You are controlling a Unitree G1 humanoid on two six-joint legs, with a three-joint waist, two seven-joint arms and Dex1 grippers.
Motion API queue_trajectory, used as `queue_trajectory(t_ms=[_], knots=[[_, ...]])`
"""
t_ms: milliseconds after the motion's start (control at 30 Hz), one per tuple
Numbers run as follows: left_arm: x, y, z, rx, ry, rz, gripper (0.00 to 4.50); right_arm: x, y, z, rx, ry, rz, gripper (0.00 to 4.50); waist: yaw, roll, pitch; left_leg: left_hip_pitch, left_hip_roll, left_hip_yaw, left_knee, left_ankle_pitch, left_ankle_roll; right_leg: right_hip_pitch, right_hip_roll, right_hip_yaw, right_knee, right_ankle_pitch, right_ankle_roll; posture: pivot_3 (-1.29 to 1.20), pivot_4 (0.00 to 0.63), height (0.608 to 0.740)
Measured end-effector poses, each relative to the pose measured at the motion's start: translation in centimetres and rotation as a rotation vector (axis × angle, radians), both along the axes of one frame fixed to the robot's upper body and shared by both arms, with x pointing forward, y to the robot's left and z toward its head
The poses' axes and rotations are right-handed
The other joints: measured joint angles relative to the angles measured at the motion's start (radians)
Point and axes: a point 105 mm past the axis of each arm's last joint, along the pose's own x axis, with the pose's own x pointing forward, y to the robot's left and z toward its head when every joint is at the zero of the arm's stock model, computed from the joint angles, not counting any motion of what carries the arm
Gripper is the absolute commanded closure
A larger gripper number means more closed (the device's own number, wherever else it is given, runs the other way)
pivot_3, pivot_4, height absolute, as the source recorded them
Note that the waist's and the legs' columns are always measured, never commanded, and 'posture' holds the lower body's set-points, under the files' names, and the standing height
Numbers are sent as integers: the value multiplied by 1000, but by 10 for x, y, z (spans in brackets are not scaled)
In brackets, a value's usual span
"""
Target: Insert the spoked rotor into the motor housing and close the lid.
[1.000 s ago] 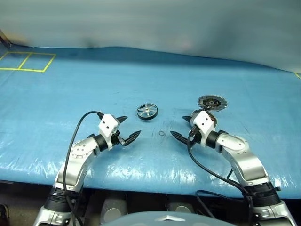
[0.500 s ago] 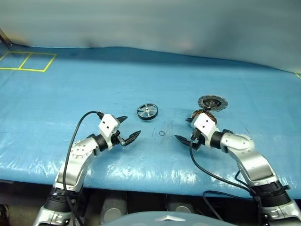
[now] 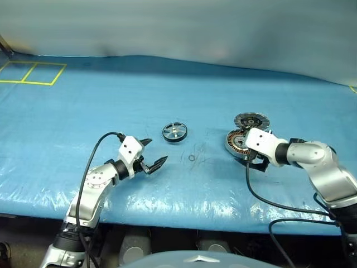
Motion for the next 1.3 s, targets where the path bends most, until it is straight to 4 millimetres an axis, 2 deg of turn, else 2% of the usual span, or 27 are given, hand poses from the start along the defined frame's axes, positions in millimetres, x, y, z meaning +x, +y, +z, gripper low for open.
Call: queue_trajectory(t_ms=[233,533,633,800,833,1100,1167,1300], knots=[[-1,1,-2,3,5,4,0,0,-1,-17,-16,73,15,5,-1,0,0,-1,0,0,0,0,0,0,0,0,0,0,0,0,150,740],[-1,2,-3,7,6,11,0,3,-1,-23,-21,103,25,5,-1,0,0,0,0,0,1,0,0,0,0,0,0,0,0,0,150,740],[-1,2,-3,15,2,13,0,3,1,-25,-13,125,40,568,0,0,0,0,0,0,1,0,0,1,0,0,0,0,0,0,150,740],[-1,2,-4,23,0,16,0,5,5,-24,-8,118,59,2166,0,0,0,1,0,0,1,0,0,2,0,0,0,0,1,0,150,740],[-1,2,-4,23,0,16,0,6,6,-24,-7,117,61,2366,0,0,0,1,0,0,1,0,0,2,0,0,0,0,0,0,150,740],[-1,3,-4,26,1,19,0,3,12,-26,-44,102,103,2361,-3,-2,-1,2,0,0,1,0,0,2,0,0,0,0,0,0,150,740],[-1,5,-5,31,5,21,0,-2,20,-27,-62,98,144,2361,-3,-2,-1,2,0,0,0,0,0,2,0,0,0,0,0,0,150,740],[-1,6,-6,35,5,24,0,-24,59,-28,-44,109,315,2361,-6,-2,-1,3,1,0,0,-1,-1,2,1,0,0,0,0,0,150,740]])
